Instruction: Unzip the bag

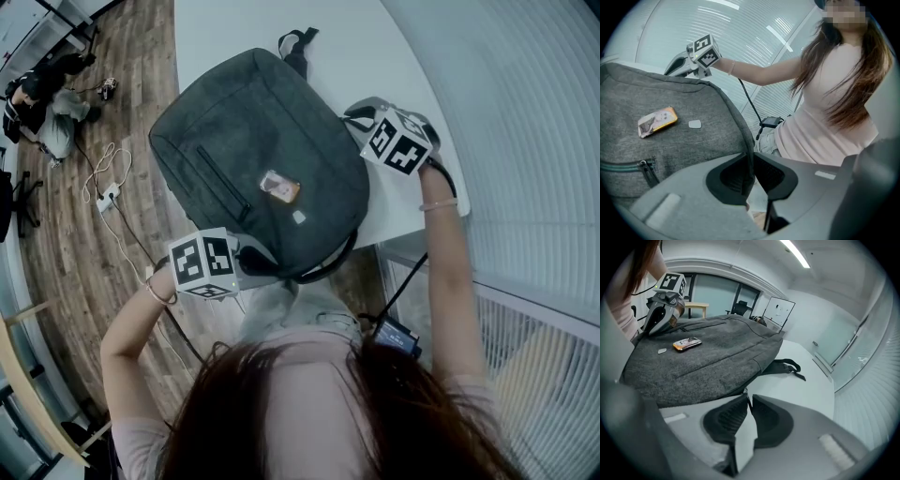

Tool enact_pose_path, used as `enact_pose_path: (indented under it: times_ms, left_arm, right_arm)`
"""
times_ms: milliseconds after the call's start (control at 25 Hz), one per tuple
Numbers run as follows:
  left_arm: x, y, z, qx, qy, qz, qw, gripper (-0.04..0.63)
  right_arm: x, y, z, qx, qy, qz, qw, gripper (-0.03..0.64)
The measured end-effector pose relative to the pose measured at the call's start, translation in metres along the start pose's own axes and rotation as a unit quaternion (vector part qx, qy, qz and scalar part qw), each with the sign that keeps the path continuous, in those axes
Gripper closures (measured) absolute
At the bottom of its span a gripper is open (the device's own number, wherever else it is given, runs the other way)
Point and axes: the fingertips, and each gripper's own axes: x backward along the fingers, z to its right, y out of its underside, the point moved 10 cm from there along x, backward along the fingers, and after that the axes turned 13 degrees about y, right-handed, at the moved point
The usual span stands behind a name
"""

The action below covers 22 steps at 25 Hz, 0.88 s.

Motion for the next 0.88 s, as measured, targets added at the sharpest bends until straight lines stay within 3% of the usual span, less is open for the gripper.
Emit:
enact_pose_path:
  times_ms: [280, 480, 880]
  left_arm:
    - [-0.004, -0.001, -0.001, 0.008, -0.006, 0.005, 0.9999, 0.537]
    - [0.000, -0.002, 0.005, 0.013, -0.015, 0.026, 0.9995, 0.531]
    - [0.002, -0.010, 0.031, 0.018, -0.099, 0.060, 0.9931, 0.529]
  right_arm:
    - [-0.005, 0.008, -0.009, 0.011, 0.040, 0.023, 0.999, 0.581]
    - [-0.001, 0.009, -0.009, -0.023, 0.039, 0.019, 0.999, 0.577]
    - [0.016, 0.023, -0.013, -0.076, 0.053, 0.024, 0.995, 0.558]
